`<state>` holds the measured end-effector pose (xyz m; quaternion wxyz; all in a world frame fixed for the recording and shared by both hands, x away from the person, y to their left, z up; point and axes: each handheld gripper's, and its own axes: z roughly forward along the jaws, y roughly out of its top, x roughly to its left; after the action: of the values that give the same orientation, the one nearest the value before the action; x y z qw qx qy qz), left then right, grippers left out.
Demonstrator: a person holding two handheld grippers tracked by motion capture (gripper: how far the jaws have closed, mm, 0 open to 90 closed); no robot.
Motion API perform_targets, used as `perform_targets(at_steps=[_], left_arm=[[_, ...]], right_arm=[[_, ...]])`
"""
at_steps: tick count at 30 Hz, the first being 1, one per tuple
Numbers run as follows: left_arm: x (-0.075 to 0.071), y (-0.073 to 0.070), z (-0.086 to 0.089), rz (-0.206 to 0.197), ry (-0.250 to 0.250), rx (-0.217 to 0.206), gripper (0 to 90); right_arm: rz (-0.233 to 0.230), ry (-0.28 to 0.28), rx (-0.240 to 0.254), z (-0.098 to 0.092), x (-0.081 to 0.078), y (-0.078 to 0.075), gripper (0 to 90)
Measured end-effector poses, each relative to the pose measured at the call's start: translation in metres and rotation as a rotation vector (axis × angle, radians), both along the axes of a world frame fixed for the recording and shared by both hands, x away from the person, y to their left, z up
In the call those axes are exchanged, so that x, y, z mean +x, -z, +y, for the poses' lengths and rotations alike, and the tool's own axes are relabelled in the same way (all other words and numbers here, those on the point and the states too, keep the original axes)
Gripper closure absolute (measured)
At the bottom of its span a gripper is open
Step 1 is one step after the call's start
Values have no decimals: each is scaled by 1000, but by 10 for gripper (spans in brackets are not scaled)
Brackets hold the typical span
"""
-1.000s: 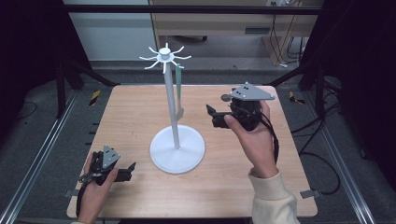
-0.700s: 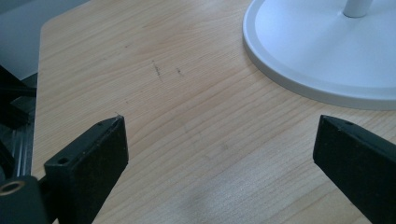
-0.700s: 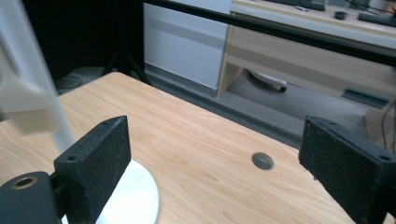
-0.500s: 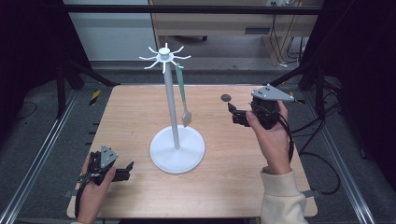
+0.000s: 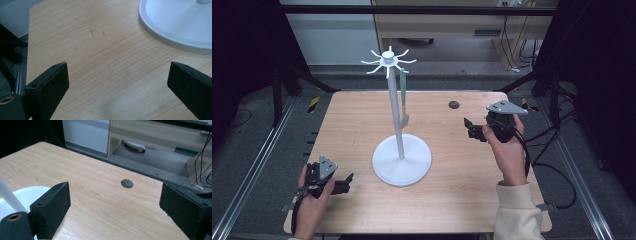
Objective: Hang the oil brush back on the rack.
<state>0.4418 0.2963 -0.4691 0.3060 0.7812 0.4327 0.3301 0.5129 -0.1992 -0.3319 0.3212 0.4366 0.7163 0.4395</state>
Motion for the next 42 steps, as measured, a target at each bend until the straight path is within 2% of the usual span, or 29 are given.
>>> perform_targets(at_steps=[8,12,15,18,22,26,34,42], left_arm=[[0,0,5,-5,-31,-26,36],[1,1,4,-13,-32,-16,36],[1,-1,5,-31,-26,-34,37],[-1,-3,6,-54,-25,-45,38],[-2,-4,7,-57,-28,-51,37],[-1,-4,9,-65,-38,-54,37],[0,-3,13,-73,-69,-63,40],[1,-3,15,-70,-71,-73,40]], right_arm=[[25,5,12,-12,2,19,98],[54,12,18,-16,5,30,99],[72,-4,1,-18,7,40,131],[90,-32,33,-21,8,47,129],[108,-22,34,-22,8,59,114],[133,-18,18,-20,12,74,105],[155,-14,-17,-11,18,100,105],[183,-20,-42,-4,22,117,103]])
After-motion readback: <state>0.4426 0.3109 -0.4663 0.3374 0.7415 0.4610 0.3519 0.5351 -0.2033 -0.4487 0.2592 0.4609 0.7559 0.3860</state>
